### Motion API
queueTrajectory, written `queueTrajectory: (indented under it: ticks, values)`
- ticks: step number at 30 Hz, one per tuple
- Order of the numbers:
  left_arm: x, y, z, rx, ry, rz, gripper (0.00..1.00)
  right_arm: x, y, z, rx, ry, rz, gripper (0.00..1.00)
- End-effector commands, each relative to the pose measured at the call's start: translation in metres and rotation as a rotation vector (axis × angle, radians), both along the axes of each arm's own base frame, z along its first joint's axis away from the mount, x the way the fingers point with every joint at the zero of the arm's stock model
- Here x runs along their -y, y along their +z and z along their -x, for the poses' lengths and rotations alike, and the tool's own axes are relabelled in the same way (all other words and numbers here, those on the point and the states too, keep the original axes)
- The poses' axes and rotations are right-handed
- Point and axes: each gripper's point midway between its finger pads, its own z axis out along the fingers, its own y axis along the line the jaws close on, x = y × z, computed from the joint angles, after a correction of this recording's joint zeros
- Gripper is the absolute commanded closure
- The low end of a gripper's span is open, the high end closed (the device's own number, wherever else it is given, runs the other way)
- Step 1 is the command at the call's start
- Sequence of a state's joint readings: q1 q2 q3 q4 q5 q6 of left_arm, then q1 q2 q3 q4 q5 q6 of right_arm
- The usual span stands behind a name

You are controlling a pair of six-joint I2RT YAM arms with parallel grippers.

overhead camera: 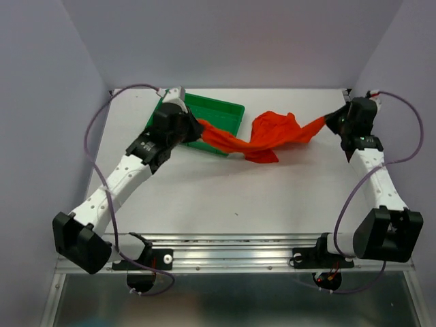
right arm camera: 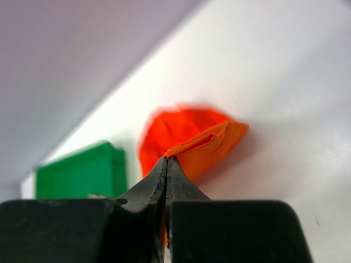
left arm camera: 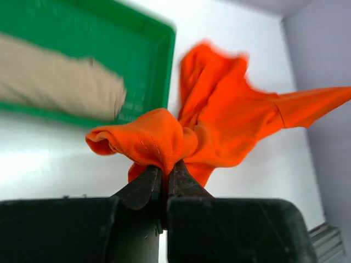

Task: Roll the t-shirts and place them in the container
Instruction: Pick up the T-shirt from the center of the board.

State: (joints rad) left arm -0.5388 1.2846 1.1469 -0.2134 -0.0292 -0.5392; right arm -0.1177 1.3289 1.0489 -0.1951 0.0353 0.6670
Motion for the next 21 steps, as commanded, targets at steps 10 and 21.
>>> queueTrajectory:
  ticks: [10, 21]
  values:
    - [-0.079, 0.154, 0.006, 0.257, 0.038, 0.057, 1.0, 0.016, 0.289, 0.07, 0.576, -0.114, 0.128, 0.99]
    - [-0.065, 0.105, 0.041, 0.218, -0.128, 0.04, 0.95, 0.028, 0.304, 0.125, 0.581, -0.191, 0.232, 0.99]
